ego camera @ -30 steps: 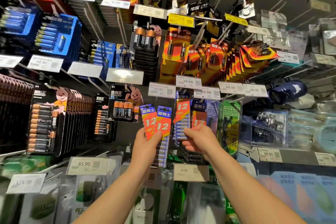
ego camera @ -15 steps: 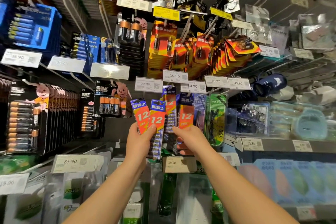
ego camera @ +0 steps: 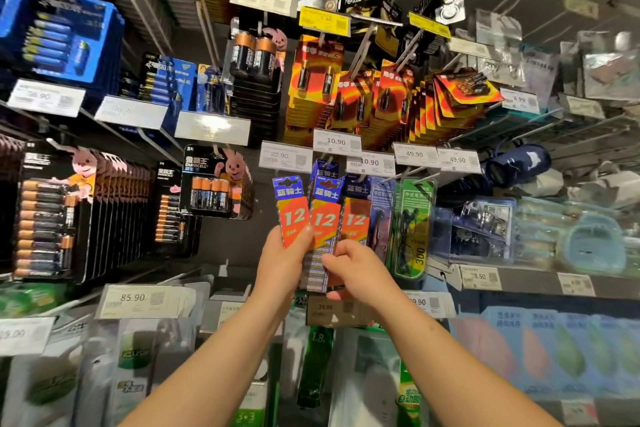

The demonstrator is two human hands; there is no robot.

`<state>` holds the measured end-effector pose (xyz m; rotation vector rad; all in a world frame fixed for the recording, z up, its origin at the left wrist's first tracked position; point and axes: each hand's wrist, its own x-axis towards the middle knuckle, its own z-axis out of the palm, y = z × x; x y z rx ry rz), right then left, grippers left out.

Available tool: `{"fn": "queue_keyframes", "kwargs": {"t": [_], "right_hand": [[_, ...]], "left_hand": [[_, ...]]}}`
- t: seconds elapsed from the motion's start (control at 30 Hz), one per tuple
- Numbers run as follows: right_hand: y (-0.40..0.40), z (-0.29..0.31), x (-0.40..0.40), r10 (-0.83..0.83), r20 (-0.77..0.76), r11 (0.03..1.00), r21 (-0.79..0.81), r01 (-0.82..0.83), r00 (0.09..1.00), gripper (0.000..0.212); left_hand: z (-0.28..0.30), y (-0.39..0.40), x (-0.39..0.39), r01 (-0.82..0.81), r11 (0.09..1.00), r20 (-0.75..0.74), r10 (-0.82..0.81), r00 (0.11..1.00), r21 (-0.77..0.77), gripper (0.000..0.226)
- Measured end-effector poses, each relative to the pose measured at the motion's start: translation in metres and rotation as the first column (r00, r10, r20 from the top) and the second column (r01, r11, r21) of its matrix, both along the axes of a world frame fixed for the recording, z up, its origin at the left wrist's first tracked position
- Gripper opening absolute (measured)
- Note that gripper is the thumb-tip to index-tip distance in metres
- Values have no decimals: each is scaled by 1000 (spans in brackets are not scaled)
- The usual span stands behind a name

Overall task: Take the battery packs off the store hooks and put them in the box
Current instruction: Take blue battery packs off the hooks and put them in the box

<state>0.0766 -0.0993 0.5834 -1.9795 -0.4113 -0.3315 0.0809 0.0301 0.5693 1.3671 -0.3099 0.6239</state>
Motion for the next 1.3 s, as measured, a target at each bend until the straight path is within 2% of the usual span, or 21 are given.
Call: {"fn": "queue_keyframes", "kwargs": {"t": [0.17, 0.27, 0.4, 0.5, 0.63, 0.7, 0.73, 0.77, 0.87, 1.03, 1.1, 1.2, 1.3], "right_hand": [[-5, 11, 8, -70, 6, 996, 57, 70, 998, 13], [-9, 20, 13, -110, 61, 994, 33, 108, 992, 6], [-7, 30, 24, -130, 144, 991, 11, 130, 981, 8], [-2, 36, 29, -137, 159, 990, 40, 132, 978, 10], [4, 40, 35, -148, 99, 985, 106, 138, 984, 24], [7, 40, 35, -130, 44, 986, 110, 124, 991, 18], [7, 40, 35, -127, 21, 988, 96, 125, 992, 10], [7, 40, 35, -133, 10, 988, 76, 132, 991, 13], [0, 38, 37, -191, 63, 981, -8, 192, 980, 35], [-17, 22, 26, -280, 188, 928, -200, 316, 941, 44], [-21, 14, 17, -201, 163, 951, -202, 232, 966, 36], [-18, 3, 3, 85, 12, 986, -146, -83, 996, 21], [-10, -6, 0, 108, 45, 980, -174, -99, 993, 33]], "left_hand": [[-1, 13, 9, -48, 999, -10, 48, 999, -16, 7], [1, 22, 7, -48, 999, 10, 48, 999, 17, 9], [1, 30, 10, -59, 993, 34, 56, 998, 98, 23], [-1, 33, 10, -39, 989, 26, 36, 999, 144, 20], [-1, 34, 6, 2, 976, 30, -8, 1000, 218, 21], [0, 36, 4, 22, 965, 27, -30, 999, 260, 16], [0, 36, 3, 35, 962, 25, -44, 999, 269, 14], [1, 36, 2, 46, 962, 22, -54, 998, 270, 12], [3, 36, 0, 75, 972, 21, -82, 996, 225, 11], [4, 35, -1, 89, 968, 47, -103, 994, 236, 11], [3, 33, -1, 80, 962, 60, -99, 993, 261, 11], [4, 27, 2, 90, 963, 59, -108, 992, 254, 11], [8, 17, 2, 127, 957, 49, -144, 988, 261, 12]]}}
